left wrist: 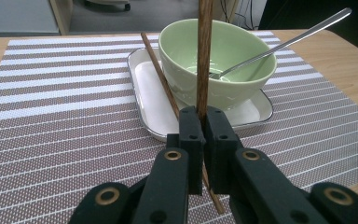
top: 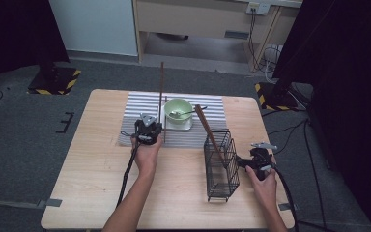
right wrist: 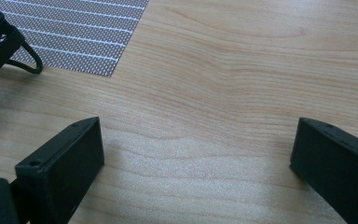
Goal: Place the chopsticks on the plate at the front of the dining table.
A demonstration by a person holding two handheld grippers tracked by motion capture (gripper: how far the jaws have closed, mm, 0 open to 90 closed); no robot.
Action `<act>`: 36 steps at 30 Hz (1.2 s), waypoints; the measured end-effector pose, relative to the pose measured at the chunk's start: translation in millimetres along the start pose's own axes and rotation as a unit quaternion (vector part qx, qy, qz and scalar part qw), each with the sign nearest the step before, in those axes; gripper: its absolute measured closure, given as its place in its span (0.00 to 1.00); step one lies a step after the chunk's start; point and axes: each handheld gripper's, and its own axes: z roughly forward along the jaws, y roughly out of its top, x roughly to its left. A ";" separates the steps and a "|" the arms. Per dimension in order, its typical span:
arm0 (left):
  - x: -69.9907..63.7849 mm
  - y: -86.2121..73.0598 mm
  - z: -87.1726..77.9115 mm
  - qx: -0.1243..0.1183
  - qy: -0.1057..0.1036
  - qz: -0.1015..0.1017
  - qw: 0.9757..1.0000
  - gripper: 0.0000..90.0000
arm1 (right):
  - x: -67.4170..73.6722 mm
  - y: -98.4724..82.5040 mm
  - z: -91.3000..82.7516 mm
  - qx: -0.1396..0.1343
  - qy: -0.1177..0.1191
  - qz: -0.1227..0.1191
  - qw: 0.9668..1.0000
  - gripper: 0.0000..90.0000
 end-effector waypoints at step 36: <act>8.1 -15.5 10.8 0.018 0.013 -0.007 1.000 0.96 | 0.0 -0.2 -0.3 0.000 0.000 0.000 1.000 0.03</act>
